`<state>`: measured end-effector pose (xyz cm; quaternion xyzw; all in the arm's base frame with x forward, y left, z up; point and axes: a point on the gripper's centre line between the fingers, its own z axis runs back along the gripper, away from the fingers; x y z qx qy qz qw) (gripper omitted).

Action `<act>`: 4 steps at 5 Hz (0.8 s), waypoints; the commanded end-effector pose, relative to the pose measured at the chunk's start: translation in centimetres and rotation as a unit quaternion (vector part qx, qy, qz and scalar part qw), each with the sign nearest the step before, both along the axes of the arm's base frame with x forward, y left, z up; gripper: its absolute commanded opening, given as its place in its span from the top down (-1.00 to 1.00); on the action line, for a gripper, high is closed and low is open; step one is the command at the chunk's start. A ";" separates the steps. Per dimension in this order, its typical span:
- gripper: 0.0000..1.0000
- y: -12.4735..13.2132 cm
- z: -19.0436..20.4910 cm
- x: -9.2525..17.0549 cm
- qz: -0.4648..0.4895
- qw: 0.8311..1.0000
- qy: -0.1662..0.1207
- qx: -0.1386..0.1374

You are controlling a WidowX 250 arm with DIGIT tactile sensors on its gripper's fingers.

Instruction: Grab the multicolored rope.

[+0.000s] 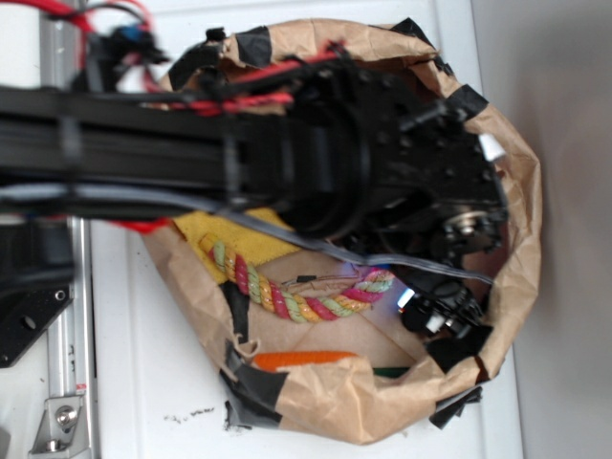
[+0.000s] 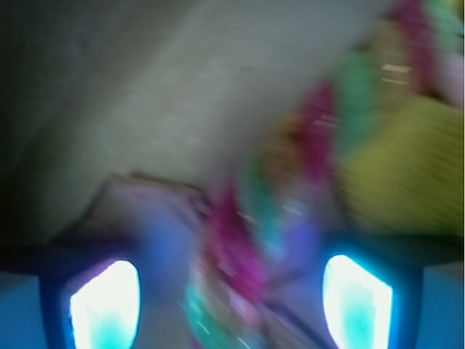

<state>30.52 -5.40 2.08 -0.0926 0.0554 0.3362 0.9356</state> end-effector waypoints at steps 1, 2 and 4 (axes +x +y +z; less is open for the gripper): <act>1.00 1.1 -1.7 -0.8 0.060 0.998 0.004 -0.017; 1.00 1.8 -0.9 0.1 -0.036 0.999 -0.011 0.002; 1.00 3.6 2.2 3.7 -0.220 0.968 -0.072 0.102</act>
